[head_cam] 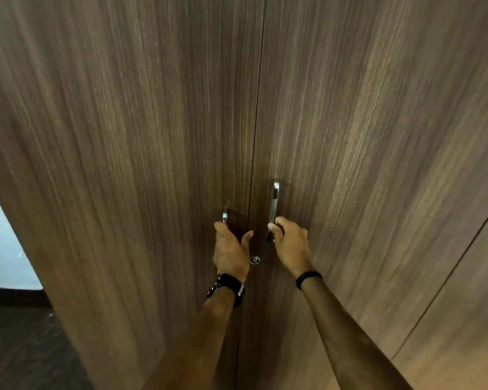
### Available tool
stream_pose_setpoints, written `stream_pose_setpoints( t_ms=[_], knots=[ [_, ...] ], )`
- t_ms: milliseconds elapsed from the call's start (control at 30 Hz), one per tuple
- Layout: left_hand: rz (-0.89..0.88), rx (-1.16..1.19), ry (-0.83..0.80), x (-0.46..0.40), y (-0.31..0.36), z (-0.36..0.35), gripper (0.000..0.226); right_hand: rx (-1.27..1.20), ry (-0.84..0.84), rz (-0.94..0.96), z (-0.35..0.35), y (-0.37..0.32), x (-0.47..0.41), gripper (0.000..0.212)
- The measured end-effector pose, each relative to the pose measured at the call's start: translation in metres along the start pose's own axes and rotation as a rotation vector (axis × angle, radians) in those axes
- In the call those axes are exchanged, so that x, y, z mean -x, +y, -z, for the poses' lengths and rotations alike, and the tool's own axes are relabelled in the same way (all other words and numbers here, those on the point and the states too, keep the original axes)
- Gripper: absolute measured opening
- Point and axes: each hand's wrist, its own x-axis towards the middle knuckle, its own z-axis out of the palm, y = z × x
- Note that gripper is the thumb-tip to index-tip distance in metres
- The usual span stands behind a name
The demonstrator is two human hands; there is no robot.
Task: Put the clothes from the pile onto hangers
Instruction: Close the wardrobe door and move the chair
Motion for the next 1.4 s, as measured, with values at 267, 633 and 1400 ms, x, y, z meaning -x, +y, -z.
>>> stream_pose_setpoints(
  t_ms=[267, 633, 1400],
  knots=[
    [-0.007, -0.125, -0.123, 0.006, 0.006, 0.020, 0.060, 0.002, 0.017, -0.134, 0.003, -0.017, 0.009, 0.017],
    [-0.133, -0.009, -0.140, 0.056, 0.006, 0.070, 0.069, -0.184, 0.023, -0.290, -0.013, -0.036, 0.084, 0.034],
    [0.872, 0.092, 0.387, 0.265, -0.289, 0.462, 0.040, -0.509, -1.291, -0.337, -0.352, -0.280, 0.362, 0.019]
  ],
)
